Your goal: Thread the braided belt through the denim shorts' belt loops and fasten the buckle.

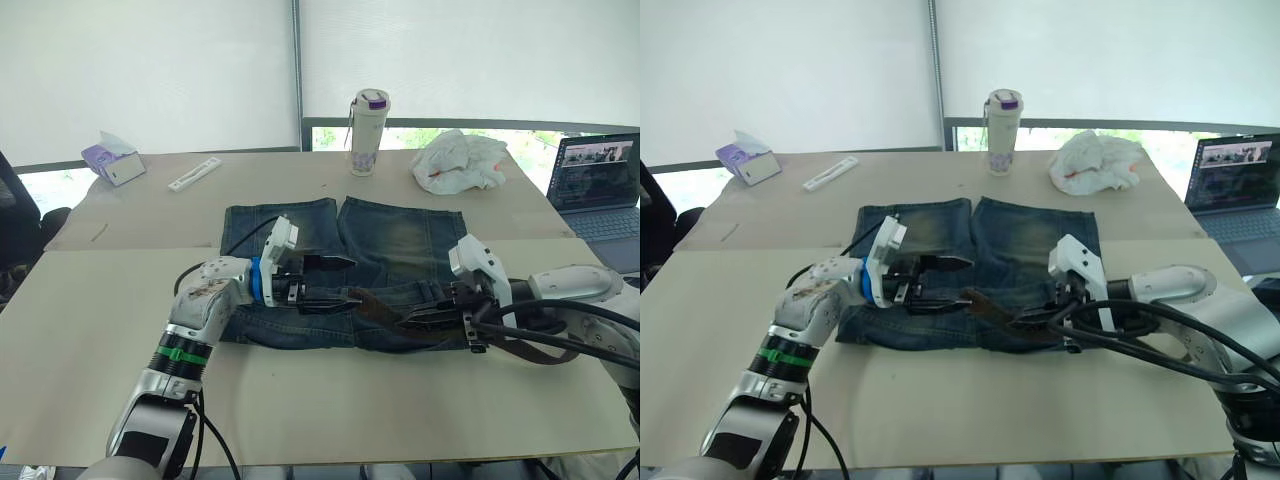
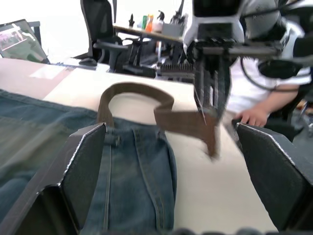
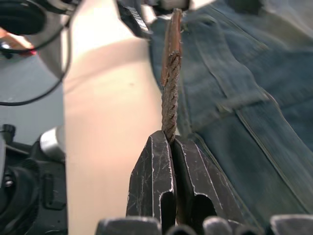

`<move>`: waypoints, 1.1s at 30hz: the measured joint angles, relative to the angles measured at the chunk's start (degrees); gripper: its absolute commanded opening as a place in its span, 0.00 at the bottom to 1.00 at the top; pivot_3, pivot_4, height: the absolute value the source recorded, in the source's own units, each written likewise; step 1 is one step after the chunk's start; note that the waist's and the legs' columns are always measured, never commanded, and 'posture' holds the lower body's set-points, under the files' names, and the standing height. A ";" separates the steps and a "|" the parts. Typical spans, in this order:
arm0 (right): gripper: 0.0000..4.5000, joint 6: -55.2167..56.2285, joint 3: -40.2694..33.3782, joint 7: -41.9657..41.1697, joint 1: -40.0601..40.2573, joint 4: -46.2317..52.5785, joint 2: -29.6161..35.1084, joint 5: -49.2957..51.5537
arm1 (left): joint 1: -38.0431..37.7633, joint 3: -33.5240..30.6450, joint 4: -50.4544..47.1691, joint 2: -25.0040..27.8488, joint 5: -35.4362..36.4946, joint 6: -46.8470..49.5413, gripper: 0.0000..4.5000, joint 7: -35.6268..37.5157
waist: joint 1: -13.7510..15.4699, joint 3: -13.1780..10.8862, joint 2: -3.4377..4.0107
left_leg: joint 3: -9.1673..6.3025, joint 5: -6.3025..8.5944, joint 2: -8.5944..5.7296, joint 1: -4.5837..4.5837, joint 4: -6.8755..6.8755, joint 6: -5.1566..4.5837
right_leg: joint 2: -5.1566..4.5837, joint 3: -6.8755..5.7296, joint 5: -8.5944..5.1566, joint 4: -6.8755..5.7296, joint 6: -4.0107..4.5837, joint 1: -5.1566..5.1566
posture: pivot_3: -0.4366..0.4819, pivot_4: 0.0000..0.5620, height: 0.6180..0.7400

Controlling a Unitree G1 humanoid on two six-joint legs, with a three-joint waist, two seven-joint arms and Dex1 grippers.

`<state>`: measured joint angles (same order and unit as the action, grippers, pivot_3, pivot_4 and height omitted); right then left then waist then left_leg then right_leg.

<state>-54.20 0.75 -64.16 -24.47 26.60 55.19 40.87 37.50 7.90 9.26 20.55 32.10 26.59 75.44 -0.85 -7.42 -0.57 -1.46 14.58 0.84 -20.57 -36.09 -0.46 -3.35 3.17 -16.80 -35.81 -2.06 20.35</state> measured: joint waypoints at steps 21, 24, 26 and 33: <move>0.00 -0.33 1.09 2.61 -0.40 0.06 -0.70 0.91 | 0.08 2.99 -0.70 0.37 1.66 6.87 0.01 6.89 | 0.04 0.00 0.00 | -0.01 0.00 0.00 0.00 0.00 -0.01 | 0.00 0.01 0.00 -0.01 0.00 0.02 | 0.48 0.27 1.00; 0.17 0.20 0.62 3.19 0.12 -0.03 -0.72 0.69 | -0.55 1.90 -0.43 -1.20 1.74 7.28 0.00 4.67 | -0.01 0.00 0.00 | -0.01 0.01 0.01 0.00 0.00 -0.01 | 0.00 0.02 0.00 0.00 0.00 0.02 | 0.48 0.27 1.00; 0.30 0.44 -0.20 3.64 0.40 0.05 -1.74 1.06 | -1.25 1.63 -1.08 -2.48 2.28 8.22 0.00 3.31 | -0.01 0.00 0.00 | -0.01 0.01 0.01 0.01 0.01 -0.01 | 0.01 0.03 0.00 -0.01 0.00 0.02 | 0.48 0.27 1.00; 0.68 -5.04 -20.17 12.43 7.53 0.44 -5.54 17.36 | -5.04 -3.75 -1.84 -6.27 6.62 13.64 0.00 -6.76 | 0.19 -0.01 -0.05 | -0.09 0.01 0.06 -0.05 0.02 -0.01 | -0.03 -0.01 0.00 0.00 0.00 -0.03 | 0.48 0.27 1.00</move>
<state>-59.24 -19.42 -51.73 -16.93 27.04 49.64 58.24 32.46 4.16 7.42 14.28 38.73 40.23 68.68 -0.65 -7.43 -0.62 -1.55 14.59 0.90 -20.62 -36.07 -0.48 -3.39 3.17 -16.80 -35.81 -2.06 20.32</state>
